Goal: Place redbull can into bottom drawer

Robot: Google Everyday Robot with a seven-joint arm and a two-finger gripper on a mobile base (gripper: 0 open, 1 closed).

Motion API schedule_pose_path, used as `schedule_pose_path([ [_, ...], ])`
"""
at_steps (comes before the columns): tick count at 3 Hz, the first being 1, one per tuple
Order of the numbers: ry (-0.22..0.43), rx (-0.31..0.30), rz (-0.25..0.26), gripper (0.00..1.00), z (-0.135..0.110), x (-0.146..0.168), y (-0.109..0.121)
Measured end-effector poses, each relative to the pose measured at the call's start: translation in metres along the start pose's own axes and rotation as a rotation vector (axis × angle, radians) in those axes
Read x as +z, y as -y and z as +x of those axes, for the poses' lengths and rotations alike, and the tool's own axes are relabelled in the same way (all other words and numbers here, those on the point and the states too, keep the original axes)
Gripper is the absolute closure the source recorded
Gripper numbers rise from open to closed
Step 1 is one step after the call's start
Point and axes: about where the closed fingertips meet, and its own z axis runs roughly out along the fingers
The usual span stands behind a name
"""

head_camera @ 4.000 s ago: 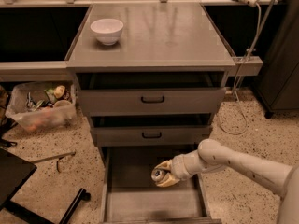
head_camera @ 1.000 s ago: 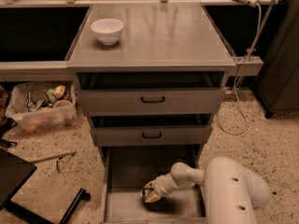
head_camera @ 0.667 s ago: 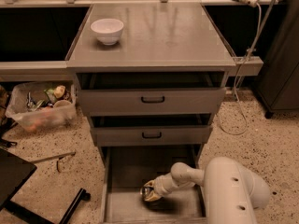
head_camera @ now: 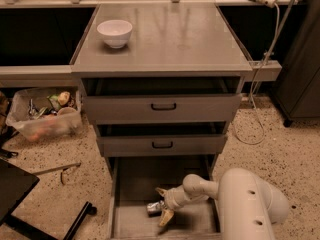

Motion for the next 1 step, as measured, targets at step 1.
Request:
schedule_pose_path([
  [1, 0.0, 0.0, 0.0, 0.0, 0.0, 0.0, 0.0],
])
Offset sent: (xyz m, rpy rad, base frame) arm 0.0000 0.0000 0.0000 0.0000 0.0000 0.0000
